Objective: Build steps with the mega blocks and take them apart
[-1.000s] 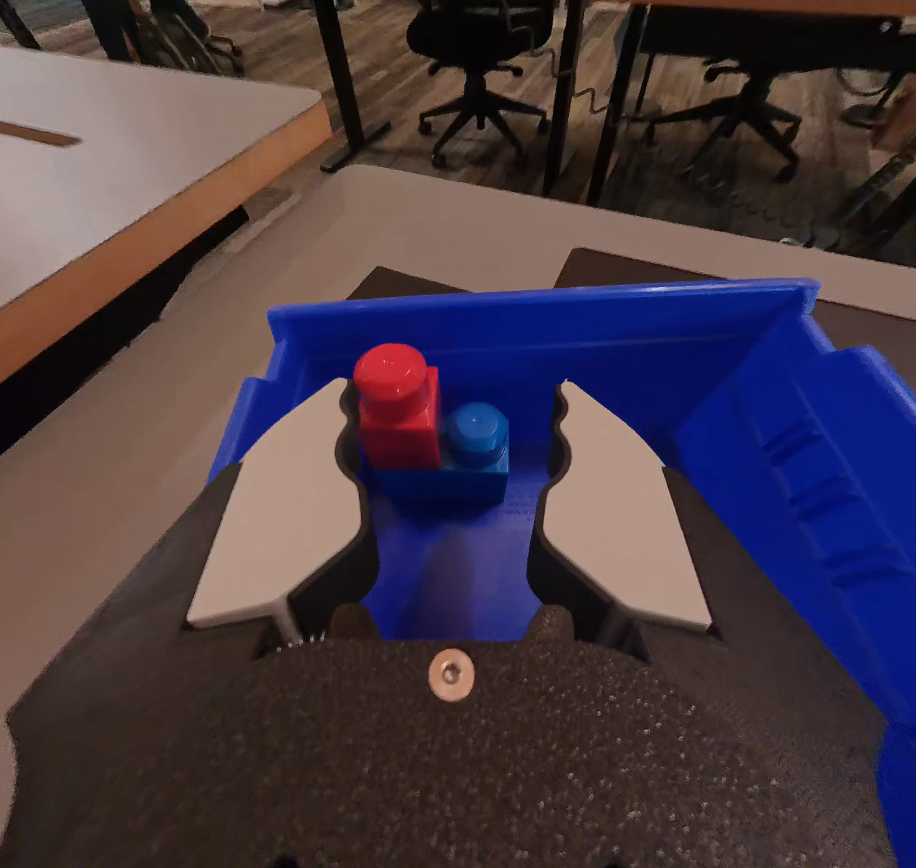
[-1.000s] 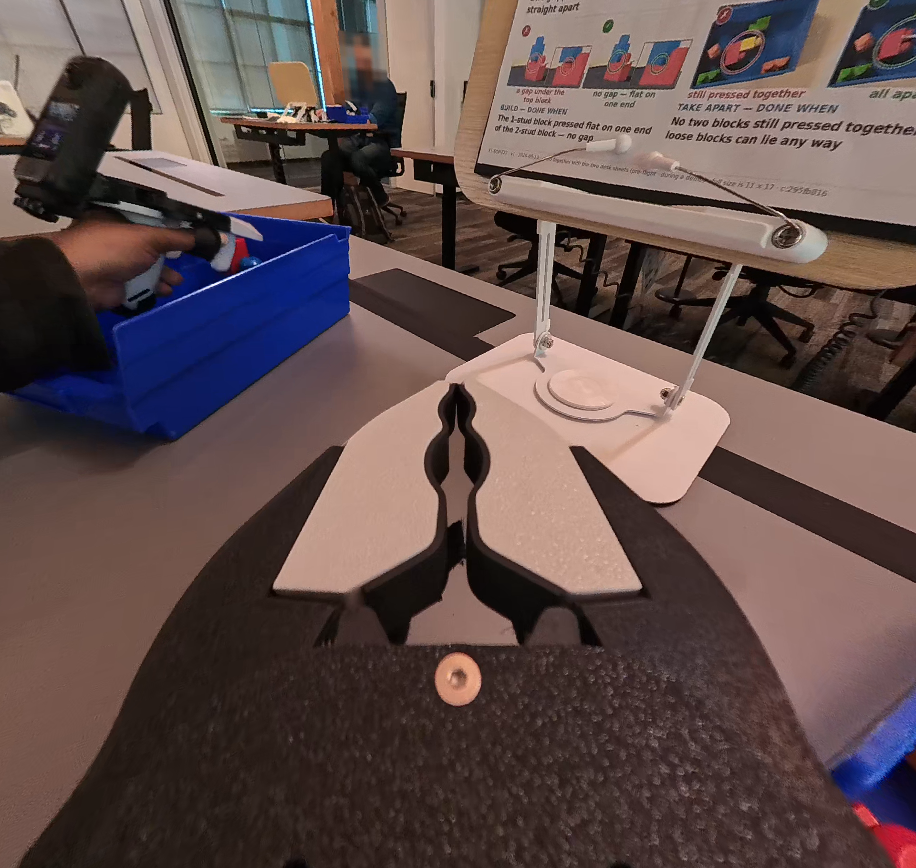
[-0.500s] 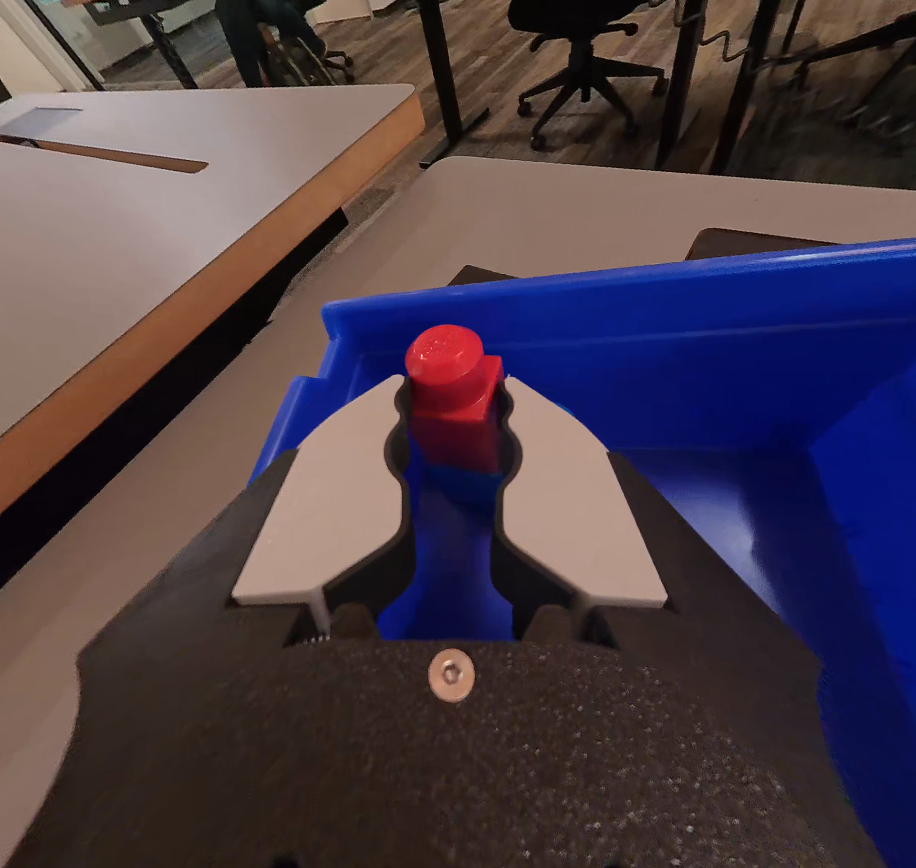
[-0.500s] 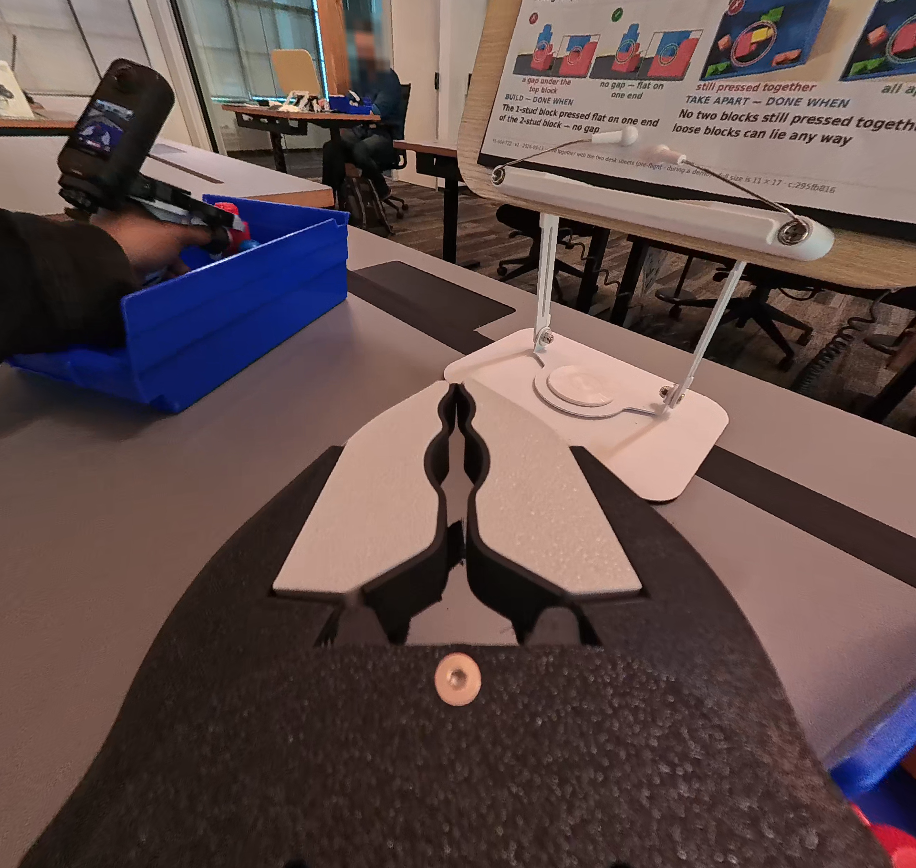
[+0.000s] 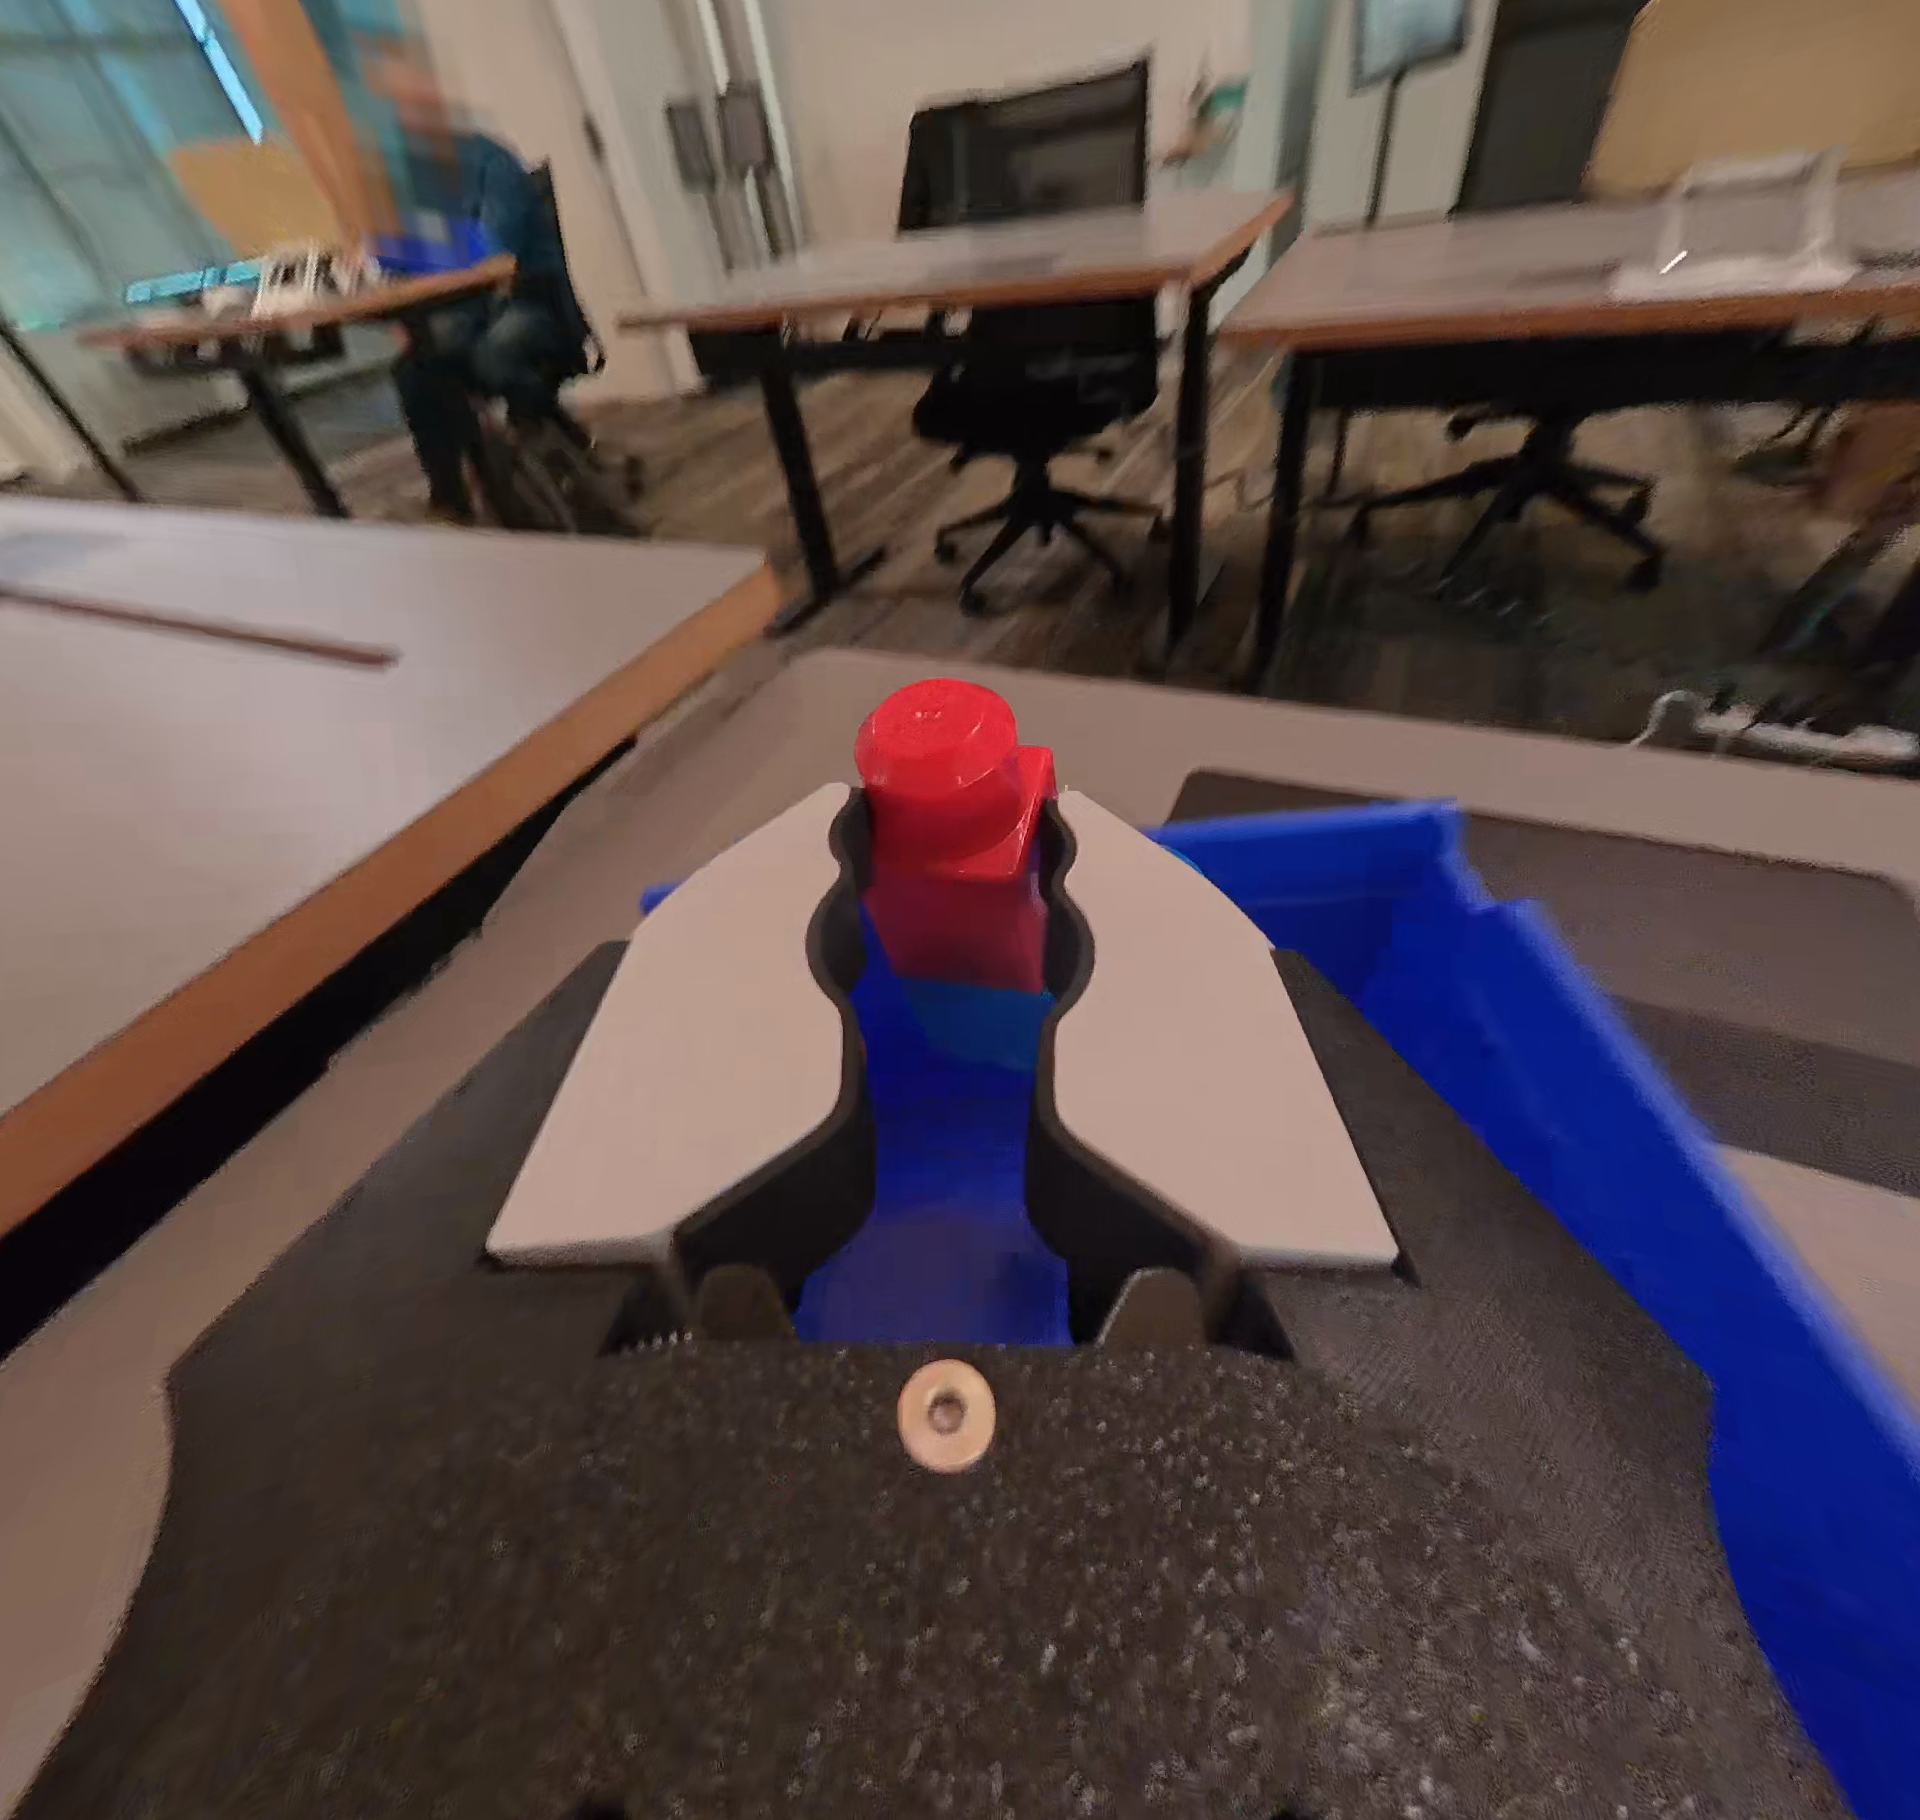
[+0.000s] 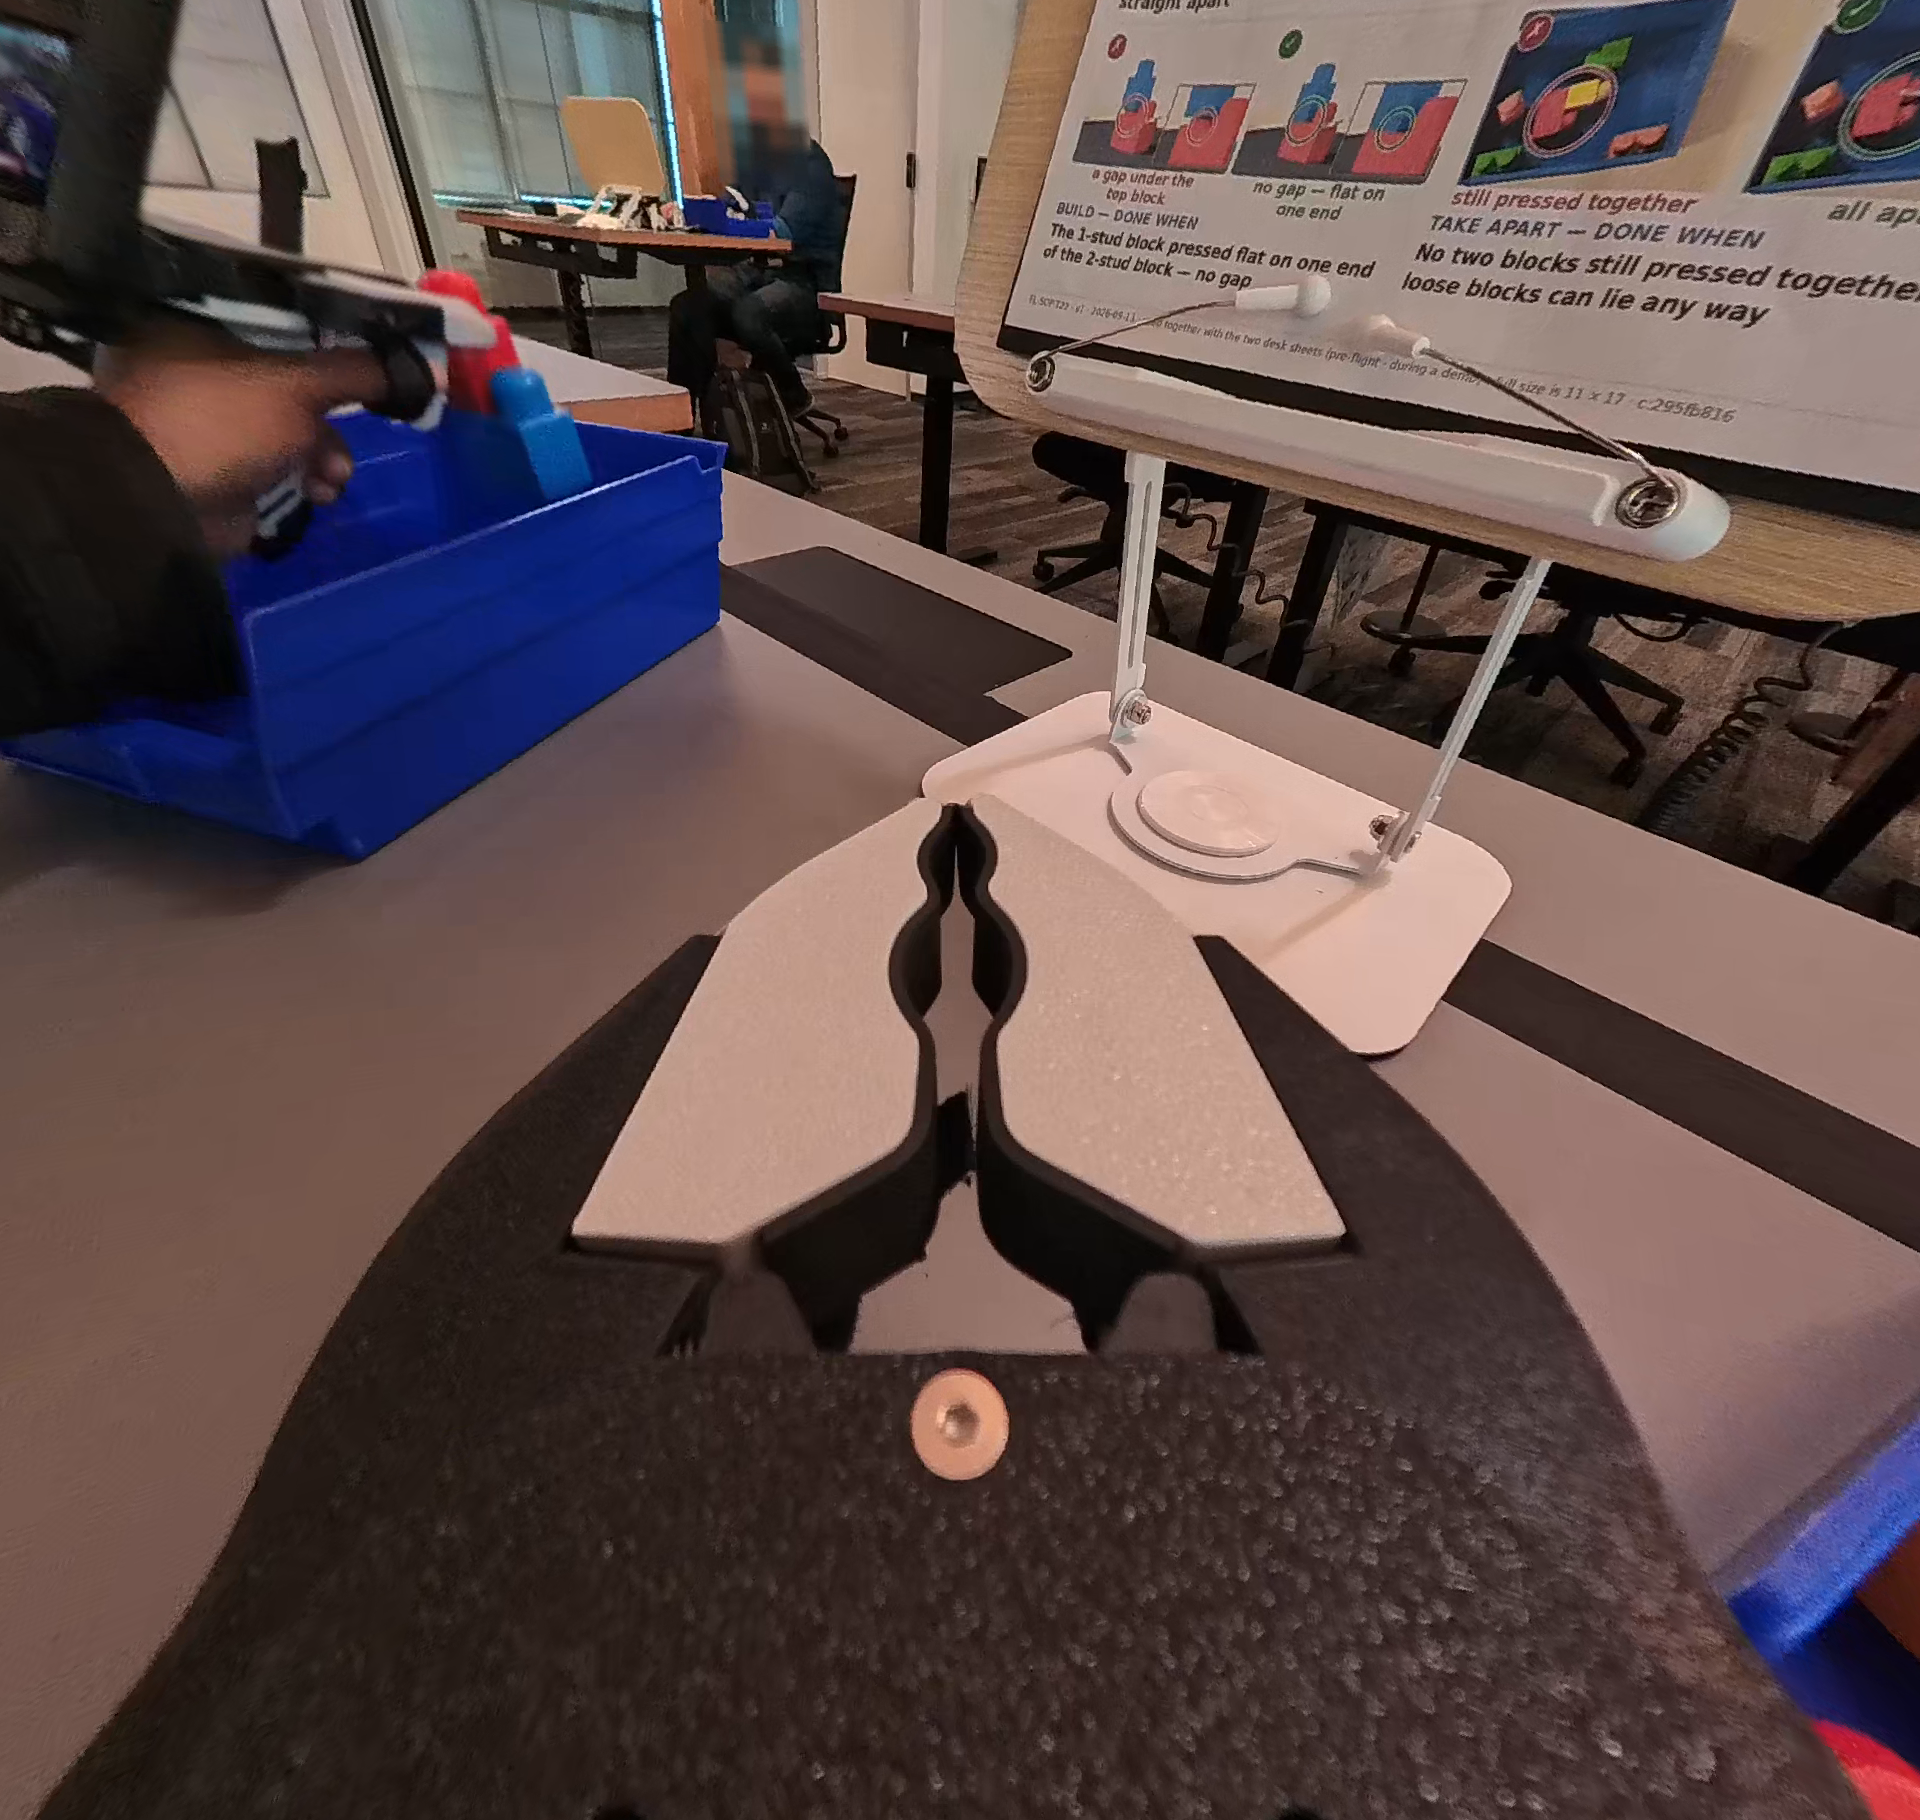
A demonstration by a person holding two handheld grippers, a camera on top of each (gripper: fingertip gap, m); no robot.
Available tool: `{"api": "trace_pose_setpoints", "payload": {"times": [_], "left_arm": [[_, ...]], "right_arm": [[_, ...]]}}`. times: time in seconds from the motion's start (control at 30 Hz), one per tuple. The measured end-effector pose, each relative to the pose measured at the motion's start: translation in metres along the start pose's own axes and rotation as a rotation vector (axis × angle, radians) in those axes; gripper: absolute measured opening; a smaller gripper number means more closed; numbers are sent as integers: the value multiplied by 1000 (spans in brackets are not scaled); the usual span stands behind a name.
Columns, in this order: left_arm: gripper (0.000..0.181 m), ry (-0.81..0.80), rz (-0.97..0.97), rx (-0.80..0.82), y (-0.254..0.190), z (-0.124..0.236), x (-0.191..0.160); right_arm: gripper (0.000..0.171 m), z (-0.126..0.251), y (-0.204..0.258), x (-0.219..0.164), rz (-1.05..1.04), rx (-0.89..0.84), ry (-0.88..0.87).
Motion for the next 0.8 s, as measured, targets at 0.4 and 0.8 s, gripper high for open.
{"api": "trace_pose_setpoints", "payload": {"times": [0.4, 0.8], "left_arm": [[31, -410, -192, -600, -162, 186, 60], [31, -366, -254, -965, -259, 272, -6]], "right_arm": [[0, 6, -1, 9, 15, -8, -56], [72, 2, 43, 18, 290, -8, -62]]}}
Point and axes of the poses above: each gripper's, where its closed fingertips meet, z back along the fingers, x out of its top, y = z × x across the jaws, the point moved 1 cm from there along z, back along the fingers, and after that the axes turned 10 degrees about y, right-handed, at the moved point
